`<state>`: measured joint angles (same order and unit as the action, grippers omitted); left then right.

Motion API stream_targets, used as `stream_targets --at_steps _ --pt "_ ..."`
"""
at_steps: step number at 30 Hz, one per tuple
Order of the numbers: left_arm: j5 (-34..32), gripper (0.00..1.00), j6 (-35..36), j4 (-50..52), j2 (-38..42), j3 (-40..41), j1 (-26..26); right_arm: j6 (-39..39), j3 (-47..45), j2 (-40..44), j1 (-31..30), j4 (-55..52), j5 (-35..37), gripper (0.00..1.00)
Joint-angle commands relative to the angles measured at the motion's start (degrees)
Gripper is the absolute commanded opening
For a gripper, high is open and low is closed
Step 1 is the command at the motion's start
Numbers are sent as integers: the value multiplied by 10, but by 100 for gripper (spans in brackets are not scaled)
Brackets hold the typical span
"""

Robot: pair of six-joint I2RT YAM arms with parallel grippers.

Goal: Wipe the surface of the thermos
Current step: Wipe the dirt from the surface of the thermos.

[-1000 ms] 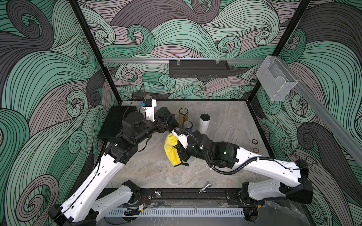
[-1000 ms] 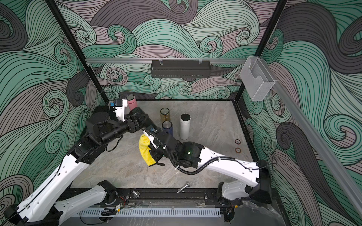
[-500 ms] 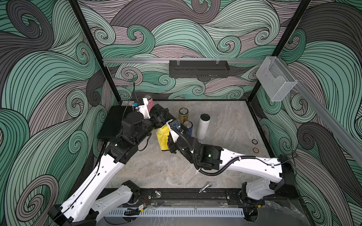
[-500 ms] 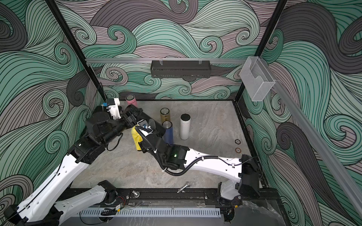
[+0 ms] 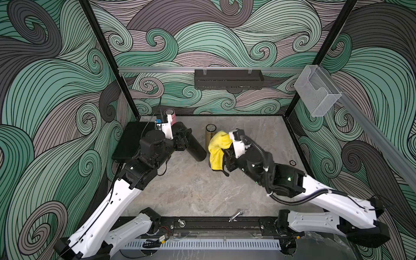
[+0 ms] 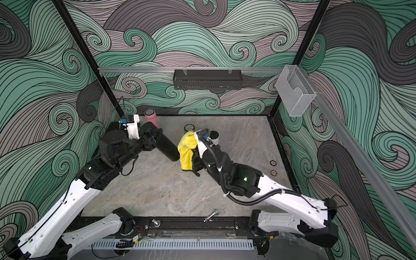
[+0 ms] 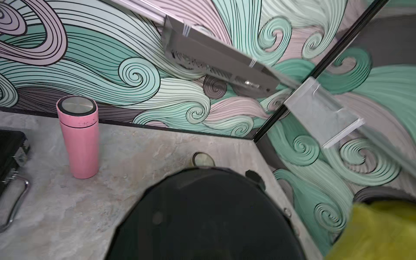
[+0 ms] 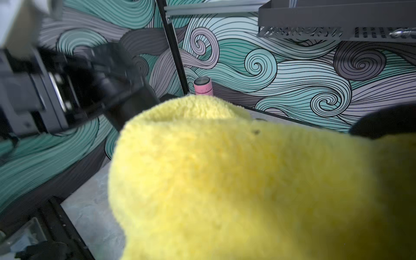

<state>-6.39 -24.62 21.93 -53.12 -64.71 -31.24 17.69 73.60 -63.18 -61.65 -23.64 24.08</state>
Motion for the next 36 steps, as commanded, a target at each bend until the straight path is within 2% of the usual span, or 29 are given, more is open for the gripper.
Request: stream_targets --at_steps 1,4,7,10,12,14,22,36 --pt "58 0 115 -41 43 43 -4 34 67 -21 54 -92 -154 0" --pt "97 0 183 -130 105 136 -4 52 164 -83 102 -149 -262 0" --pt "82 0 223 -169 135 200 -6 54 234 -137 137 -172 -326 0" --pt "69 0 212 -218 139 243 -6 52 282 -185 147 -172 -362 0" --pt "72 0 209 -243 133 264 -7 47 340 -234 150 -212 -378 0" --pt "78 0 210 -254 125 275 -7 36 403 -288 159 -264 -386 0" --pt "79 0 226 -261 113 287 -15 33 523 -426 178 -328 -451 0" --pt "76 0 227 -270 72 281 -18 41 584 -510 117 -303 -475 0"
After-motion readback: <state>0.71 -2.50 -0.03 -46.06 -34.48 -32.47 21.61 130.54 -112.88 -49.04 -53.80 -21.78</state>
